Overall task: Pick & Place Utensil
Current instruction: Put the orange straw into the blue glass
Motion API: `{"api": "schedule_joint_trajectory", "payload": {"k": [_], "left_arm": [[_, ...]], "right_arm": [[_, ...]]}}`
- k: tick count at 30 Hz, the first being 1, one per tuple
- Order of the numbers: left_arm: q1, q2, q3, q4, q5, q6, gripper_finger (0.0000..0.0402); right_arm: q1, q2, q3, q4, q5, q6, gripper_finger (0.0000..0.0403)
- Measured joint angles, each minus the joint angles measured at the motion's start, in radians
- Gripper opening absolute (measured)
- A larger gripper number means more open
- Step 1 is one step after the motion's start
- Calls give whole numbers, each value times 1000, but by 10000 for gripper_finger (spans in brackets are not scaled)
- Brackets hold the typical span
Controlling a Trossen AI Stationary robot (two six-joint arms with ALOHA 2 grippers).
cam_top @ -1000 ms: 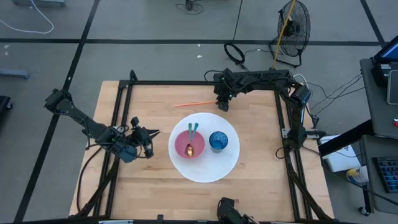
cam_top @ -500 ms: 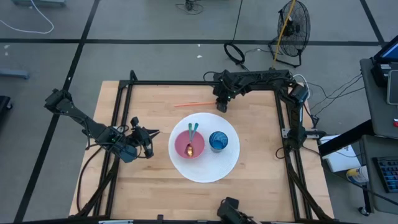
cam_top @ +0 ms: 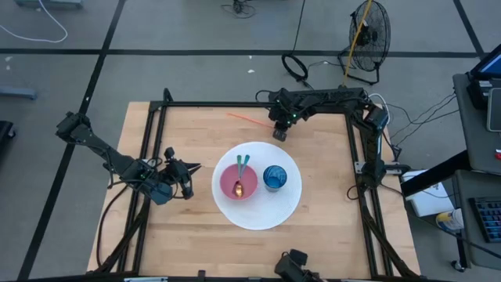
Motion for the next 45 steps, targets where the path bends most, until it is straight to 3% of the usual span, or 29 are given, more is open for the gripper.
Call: {"api": "schedule_joint_trajectory", "payload": {"k": [15, 26, 36, 45], "left_arm": [[0, 0, 0, 7, 0, 0, 37], [0, 0, 0, 18, -24, 49, 37], [4, 0, 0, 83, -26, 140, 37], [4, 0, 0, 122, -16, 149, 37]], "right_arm": [[13, -233, -36, -158, 84, 127, 0], [88, -648, -426, -185, 155, 457, 0], [375, -1030, -754, -188, 152, 923, 0], [750, -1078, -877, -199, 151, 1302, 0]]}}
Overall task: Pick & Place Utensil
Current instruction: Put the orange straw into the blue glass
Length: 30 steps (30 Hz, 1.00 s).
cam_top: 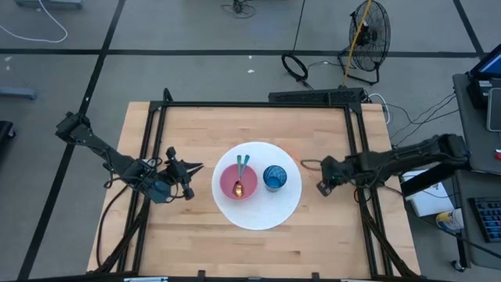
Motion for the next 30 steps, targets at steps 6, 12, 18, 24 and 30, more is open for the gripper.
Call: {"api": "schedule_joint_trajectory", "payload": {"k": [6, 12, 18, 24, 30], "left_arm": [[0, 0, 0, 19, 1, 13, 37], [0, 0, 0, 34, 1, 30, 37], [0, 0, 0, 34, 1, 42, 37], [0, 0, 0, 34, 1, 58, 37], [0, 0, 0, 34, 1, 60, 37]], "right_arm": [[180, 3, -2, -62, 1, 190, 0], [233, 3, -2, -70, 2, 257, 12], [235, 3, -2, -68, 0, 236, 68], [227, -22, -2, -74, -3, 217, 129], [172, -92, -2, -72, 27, 164, 173]]}}
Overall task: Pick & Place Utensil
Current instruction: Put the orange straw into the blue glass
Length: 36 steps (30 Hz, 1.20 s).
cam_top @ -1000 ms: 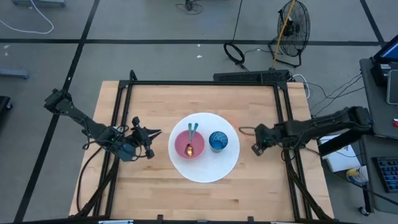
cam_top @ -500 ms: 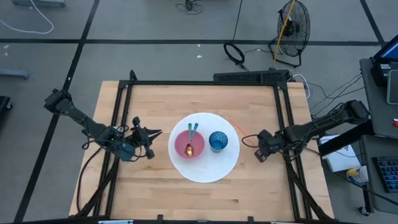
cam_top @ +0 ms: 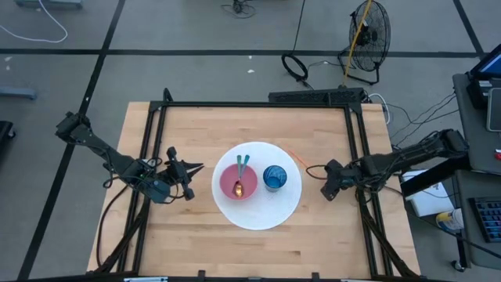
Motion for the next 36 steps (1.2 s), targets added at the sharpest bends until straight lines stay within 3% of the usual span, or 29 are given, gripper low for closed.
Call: {"api": "schedule_joint_trajectory", "payload": {"k": [8, 16, 23, 32, 36], "left_arm": [[3, 0, 0, 1, -1, -3, 37], [41, 0, 0, 2, 21, -26, 37], [48, 0, 0, 24, 62, -27, 37], [48, 0, 0, 24, 68, -29, 37], [48, 0, 0, 23, 71, -29, 37]], "right_arm": [[-130, -11, 0, 42, 52, -209, 186], [-361, 72, 1, 365, 70, -550, 173], [-578, 238, 14, 483, -99, -685, 165], [-634, 477, 182, 482, -130, -841, 164], [-642, 571, 245, 418, -83, -868, 164]]}}
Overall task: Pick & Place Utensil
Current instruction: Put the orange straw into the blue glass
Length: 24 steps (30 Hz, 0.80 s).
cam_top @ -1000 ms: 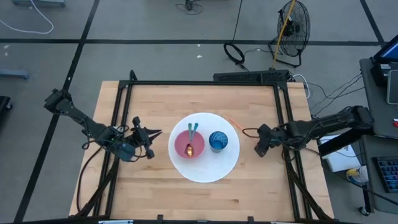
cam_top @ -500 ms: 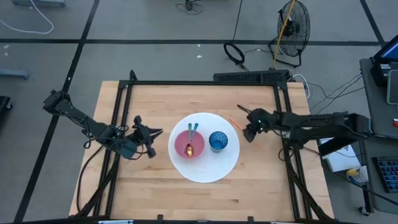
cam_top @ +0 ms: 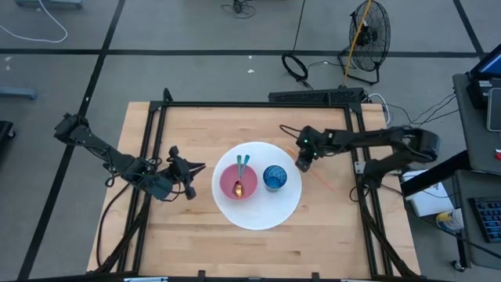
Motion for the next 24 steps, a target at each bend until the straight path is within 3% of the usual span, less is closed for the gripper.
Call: {"api": "schedule_joint_trajectory", "payload": {"k": [10, 21, 24], "left_arm": [[0, 0, 0, -18, 15, 1, 37], [0, 0, 0, -25, 15, -5, 37], [0, 0, 0, -25, 15, -6, 37]], "right_arm": [[2, 101, 43, -56, 29, -7, 149], [1, 90, 40, -75, 28, -11, 20], [2, 89, 40, -70, 28, -14, 7]]}}
